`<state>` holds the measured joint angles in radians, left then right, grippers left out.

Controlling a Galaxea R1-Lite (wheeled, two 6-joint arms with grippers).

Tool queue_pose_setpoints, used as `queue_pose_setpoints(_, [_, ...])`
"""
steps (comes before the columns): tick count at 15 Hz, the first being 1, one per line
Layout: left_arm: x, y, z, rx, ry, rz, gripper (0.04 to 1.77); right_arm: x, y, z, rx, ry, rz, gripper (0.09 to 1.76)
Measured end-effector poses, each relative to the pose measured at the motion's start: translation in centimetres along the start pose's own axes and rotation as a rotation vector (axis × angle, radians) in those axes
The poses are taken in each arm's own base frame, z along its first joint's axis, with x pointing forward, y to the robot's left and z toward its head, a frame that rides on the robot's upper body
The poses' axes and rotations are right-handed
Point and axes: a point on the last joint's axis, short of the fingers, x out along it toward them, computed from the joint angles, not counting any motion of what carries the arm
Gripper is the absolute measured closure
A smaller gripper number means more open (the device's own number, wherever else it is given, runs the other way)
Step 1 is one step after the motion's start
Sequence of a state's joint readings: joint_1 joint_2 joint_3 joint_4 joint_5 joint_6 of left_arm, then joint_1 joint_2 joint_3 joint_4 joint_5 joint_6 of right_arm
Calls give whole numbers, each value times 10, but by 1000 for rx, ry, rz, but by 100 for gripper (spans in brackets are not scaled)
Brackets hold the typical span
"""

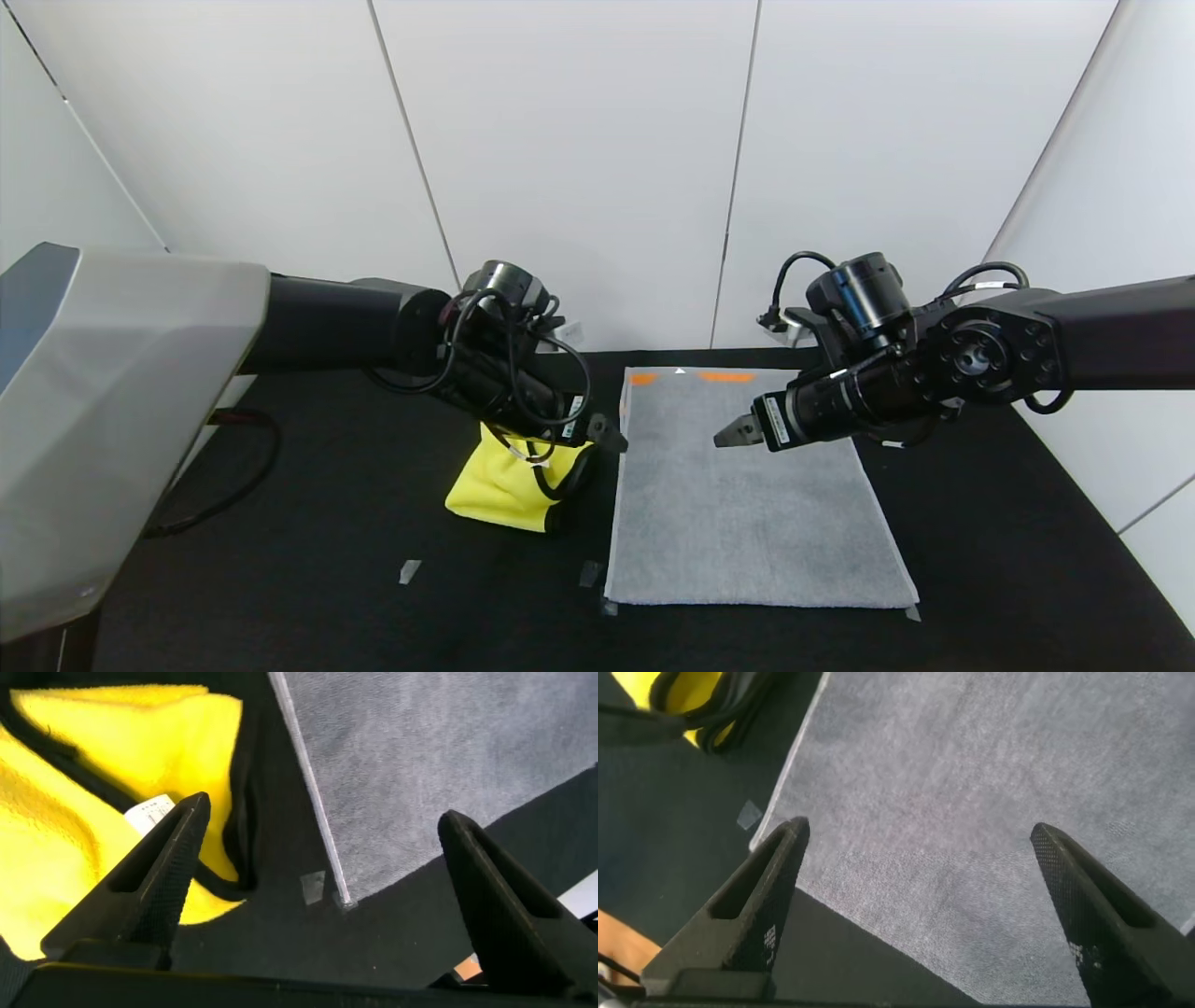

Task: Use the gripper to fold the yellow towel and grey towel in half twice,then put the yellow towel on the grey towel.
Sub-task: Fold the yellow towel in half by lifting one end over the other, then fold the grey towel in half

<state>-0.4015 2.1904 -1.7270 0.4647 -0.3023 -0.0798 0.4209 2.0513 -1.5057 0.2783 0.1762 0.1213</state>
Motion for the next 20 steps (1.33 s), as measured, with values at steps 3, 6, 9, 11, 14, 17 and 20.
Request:
queue_pose_setpoints(3, [-2,-15,-2,38,-1,61,9,-1,-2,-1,-1,-4,-57,14])
queue_pose_setpoints(6, [-1,-29,-6,75,5,147,9,0,-5,-3,-41,5,-118,14])
queue_pose_setpoints(9, [1,-43,-12,129,19,213,9,1,-10,-7,-60,19,-170,14])
queue_pose_setpoints(11, [2,-51,-16,158,27,246,9,-1,-17,-12,-74,35,-189,14])
queue_pose_setpoints(14, [4,-62,-21,187,42,261,9,-14,-29,-19,-109,53,-209,14])
queue_pose_setpoints(17, [7,-74,-28,219,58,284,9,-33,-39,-26,-121,54,-228,14])
queue_pose_setpoints(20, [12,-89,-39,260,81,303,9,-49,-47,-38,-116,70,-249,14])
